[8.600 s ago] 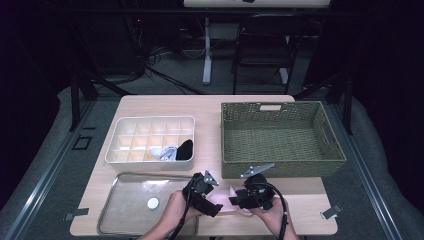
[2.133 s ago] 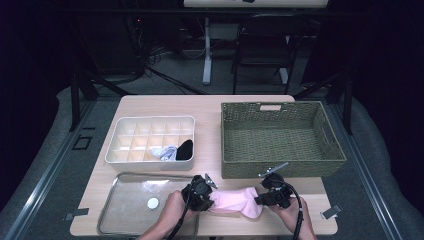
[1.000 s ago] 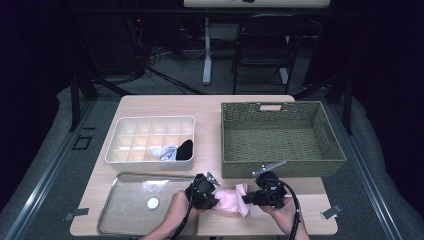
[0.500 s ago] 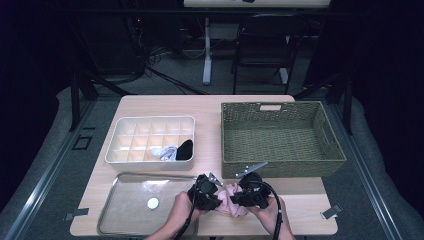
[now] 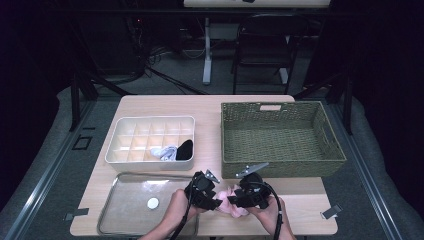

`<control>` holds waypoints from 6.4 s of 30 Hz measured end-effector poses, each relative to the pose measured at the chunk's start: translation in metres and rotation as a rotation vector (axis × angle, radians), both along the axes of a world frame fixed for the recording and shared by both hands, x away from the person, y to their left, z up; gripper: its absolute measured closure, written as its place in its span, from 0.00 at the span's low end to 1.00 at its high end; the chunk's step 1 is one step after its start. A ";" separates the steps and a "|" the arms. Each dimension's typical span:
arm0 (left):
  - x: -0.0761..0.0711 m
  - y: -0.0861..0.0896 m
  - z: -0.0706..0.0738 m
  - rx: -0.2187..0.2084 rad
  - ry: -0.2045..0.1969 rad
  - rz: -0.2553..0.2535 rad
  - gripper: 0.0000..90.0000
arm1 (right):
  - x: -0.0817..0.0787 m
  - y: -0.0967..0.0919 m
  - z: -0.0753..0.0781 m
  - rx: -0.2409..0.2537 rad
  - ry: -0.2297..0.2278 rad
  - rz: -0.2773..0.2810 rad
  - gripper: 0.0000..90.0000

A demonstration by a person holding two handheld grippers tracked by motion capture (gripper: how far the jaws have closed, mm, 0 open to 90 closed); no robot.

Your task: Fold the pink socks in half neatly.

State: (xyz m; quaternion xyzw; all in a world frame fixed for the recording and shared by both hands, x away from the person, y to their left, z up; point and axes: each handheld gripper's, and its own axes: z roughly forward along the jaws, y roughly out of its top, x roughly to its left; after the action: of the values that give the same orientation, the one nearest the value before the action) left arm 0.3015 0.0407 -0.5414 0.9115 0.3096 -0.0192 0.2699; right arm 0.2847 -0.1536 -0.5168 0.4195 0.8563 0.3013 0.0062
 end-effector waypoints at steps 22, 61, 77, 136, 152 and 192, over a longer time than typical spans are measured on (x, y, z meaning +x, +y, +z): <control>0.000 0.003 -0.010 0.032 0.028 -0.024 0.82 | 0.003 0.016 -0.031 -0.185 -0.005 -0.013 0.87; -0.001 -0.001 -0.012 0.013 0.027 -0.025 0.82 | 0.013 0.002 -0.032 -0.164 -0.006 -0.028 0.96; -0.001 -0.002 -0.013 0.012 0.025 -0.025 0.82 | 0.004 -0.017 -0.002 0.076 -0.007 -0.041 0.96; 0.000 -0.006 -0.018 -0.054 0.044 0.010 0.86 | 0.001 -0.029 -0.038 -0.005 0.266 -0.049 0.69; 0.005 -0.002 -0.019 -0.082 0.020 0.068 0.87 | 0.000 -0.021 -0.021 0.047 0.113 -0.099 0.93; 0.018 0.016 0.006 -0.161 0.045 0.128 0.58 | -0.008 0.027 -0.028 -0.053 0.005 0.002 0.91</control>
State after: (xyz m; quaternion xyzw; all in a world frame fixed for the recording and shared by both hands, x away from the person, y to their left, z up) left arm 0.3196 0.0567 -0.5357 0.8646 0.3708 -0.0469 0.3358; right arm 0.2764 -0.1270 -0.5449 0.4193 0.8644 0.2772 0.0147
